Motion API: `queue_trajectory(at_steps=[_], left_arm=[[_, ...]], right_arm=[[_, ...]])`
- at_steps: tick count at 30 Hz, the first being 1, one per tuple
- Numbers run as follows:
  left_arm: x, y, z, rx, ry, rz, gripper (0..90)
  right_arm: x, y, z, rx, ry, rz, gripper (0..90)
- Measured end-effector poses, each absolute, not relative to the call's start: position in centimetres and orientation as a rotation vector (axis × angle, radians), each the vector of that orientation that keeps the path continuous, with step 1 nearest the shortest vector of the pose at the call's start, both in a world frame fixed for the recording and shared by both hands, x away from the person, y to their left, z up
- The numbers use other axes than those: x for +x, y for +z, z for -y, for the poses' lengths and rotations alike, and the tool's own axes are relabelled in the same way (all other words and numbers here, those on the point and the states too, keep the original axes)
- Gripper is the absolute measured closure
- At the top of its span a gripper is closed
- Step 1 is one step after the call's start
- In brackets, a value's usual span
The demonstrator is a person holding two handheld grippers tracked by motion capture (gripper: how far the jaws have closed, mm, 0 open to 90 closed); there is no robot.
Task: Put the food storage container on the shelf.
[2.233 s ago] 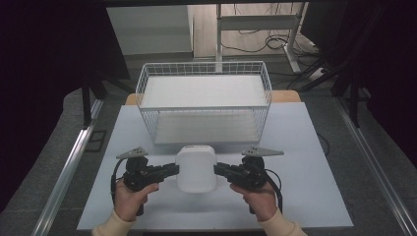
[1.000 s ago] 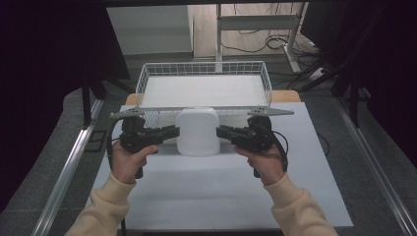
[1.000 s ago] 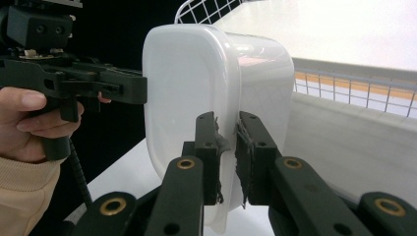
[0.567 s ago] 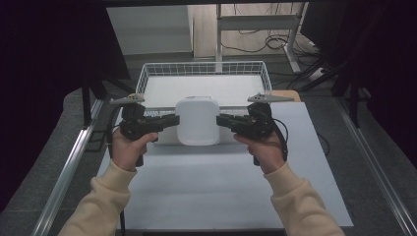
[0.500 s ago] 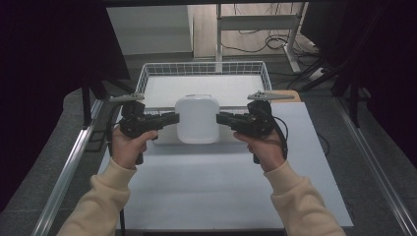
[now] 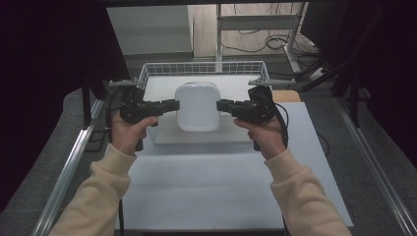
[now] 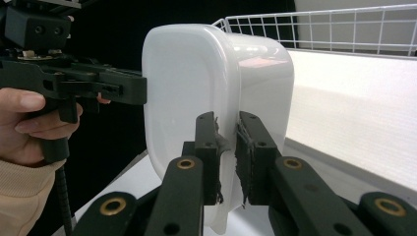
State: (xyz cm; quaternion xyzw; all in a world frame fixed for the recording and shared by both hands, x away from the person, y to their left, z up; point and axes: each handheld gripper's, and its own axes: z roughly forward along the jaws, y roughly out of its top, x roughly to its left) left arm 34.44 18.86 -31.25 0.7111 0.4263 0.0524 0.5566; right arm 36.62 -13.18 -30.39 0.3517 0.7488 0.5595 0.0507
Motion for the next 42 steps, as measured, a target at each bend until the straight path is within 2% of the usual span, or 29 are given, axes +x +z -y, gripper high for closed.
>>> queue_trajectory(at_steps=[25,42], left_arm=[[39.3,-27.7,-18.7,1.693,0.094,-1.015,79.3],[44.0,-29.2,-19.0,1.695,-0.045,-1.127,79.0]], right_arm=[[41.1,-26.9,13.5,1.110,1.708,-2.299,80.5],[45.6,-27.3,12.9,1.299,1.621,-2.379,79.9]])
